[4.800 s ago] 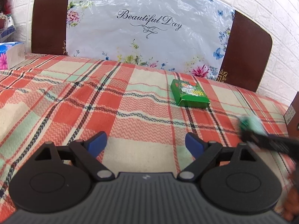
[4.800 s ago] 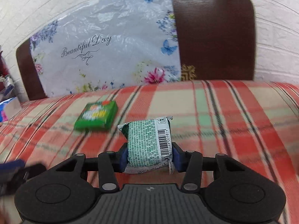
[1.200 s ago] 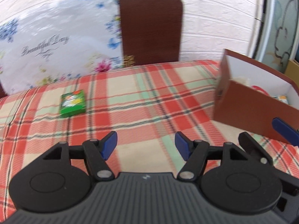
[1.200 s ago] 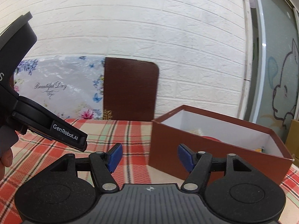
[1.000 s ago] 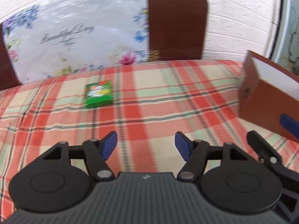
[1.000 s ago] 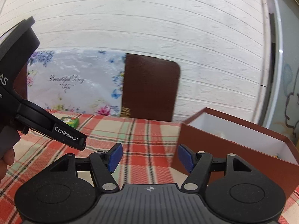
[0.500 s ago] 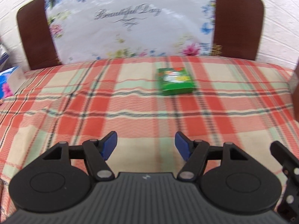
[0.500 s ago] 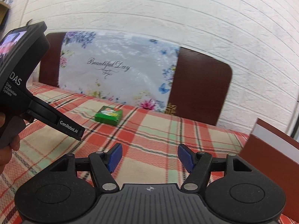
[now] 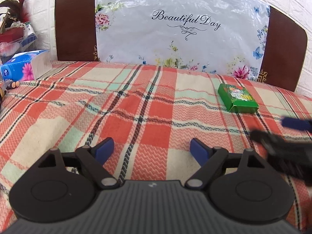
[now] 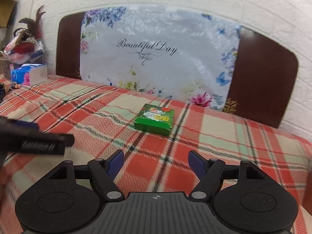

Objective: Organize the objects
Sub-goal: 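Move the right gripper to the small green box and grasp it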

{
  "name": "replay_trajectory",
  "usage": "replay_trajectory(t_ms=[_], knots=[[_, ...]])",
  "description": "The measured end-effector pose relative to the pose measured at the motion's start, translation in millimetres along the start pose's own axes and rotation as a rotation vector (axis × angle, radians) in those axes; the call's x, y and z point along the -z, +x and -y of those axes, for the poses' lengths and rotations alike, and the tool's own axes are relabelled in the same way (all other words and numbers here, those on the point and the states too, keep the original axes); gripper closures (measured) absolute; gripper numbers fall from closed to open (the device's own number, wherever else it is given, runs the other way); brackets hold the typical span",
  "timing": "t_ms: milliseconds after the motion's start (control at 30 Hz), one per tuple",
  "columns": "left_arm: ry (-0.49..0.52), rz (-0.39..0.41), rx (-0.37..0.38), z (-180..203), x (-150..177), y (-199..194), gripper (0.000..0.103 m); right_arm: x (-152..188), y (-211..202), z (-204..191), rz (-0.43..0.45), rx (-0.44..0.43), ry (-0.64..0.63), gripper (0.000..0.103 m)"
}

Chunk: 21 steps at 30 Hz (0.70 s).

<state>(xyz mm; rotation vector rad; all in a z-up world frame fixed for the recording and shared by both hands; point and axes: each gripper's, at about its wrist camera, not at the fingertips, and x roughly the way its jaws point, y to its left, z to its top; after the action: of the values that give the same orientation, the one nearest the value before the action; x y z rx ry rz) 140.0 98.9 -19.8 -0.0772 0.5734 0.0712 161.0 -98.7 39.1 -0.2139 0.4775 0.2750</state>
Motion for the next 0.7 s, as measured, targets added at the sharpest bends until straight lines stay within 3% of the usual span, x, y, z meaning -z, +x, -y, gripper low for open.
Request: replay_trajectory(t_ms=[200,300,333,500,700], knots=[[-0.021,0.006,0.019,-3,-1,3,0.015,-35,60,0,-0.023,0.038,0.051,0.026],[-0.024,0.007,0.019,-4,0,3,0.015,-38,85,10,-0.088,0.013,0.115,0.034],[-0.024,0.008,0.019,-4,0,3,0.014,-38,85,14,-0.083,0.001,0.14,0.044],[-0.017,0.004,0.018,-3,0,3,0.014,-15,54,21,-0.07,-0.015,0.116,0.045],[0.026,-0.013,0.006,3,-1,4,0.01,36,-20,66,-0.089,0.011,0.17,0.045]])
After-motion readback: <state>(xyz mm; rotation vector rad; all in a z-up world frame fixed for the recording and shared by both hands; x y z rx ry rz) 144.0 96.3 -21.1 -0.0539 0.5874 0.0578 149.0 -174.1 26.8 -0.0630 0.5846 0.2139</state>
